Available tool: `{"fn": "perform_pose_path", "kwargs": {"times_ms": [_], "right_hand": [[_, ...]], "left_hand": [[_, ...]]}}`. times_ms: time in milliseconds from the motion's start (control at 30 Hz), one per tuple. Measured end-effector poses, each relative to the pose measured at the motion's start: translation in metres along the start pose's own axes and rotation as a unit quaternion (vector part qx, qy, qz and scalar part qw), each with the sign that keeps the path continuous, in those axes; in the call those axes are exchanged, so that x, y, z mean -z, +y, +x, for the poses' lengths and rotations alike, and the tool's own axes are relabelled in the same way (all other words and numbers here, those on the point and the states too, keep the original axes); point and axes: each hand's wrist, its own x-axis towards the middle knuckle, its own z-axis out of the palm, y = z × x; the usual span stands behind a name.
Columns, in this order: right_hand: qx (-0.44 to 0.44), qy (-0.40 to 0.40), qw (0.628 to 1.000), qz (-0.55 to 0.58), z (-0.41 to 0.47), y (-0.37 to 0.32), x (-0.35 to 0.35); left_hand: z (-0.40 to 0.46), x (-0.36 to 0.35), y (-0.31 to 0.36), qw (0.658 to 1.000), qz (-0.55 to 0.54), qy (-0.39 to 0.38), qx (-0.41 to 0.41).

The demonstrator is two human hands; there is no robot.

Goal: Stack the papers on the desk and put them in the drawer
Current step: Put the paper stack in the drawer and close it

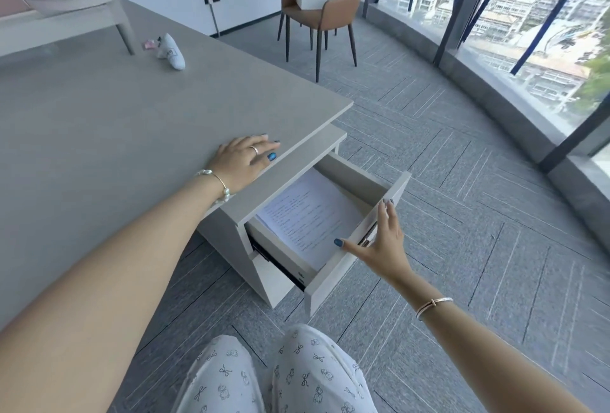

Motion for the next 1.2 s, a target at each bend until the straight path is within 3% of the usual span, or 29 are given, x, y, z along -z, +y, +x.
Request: {"fn": "perform_pose_path", "kwargs": {"times_ms": [233, 500, 1200], "right_hand": [[-0.048, -0.023, 0.989, 0.137, -0.002, 0.003, 0.004], [0.000, -0.081, 0.995, 0.066, 0.002, 0.006, 0.007], [0.023, -0.057, 0.992, 0.109, 0.072, -0.043, -0.058]], "left_hand": [[0.001, -0.002, -0.001, 1.000, -0.004, 0.005, -0.008], [0.000, 0.000, 0.003, 1.000, 0.000, 0.011, -0.004], [0.007, -0.005, -0.003, 0.999, 0.046, -0.016, -0.011]]}}
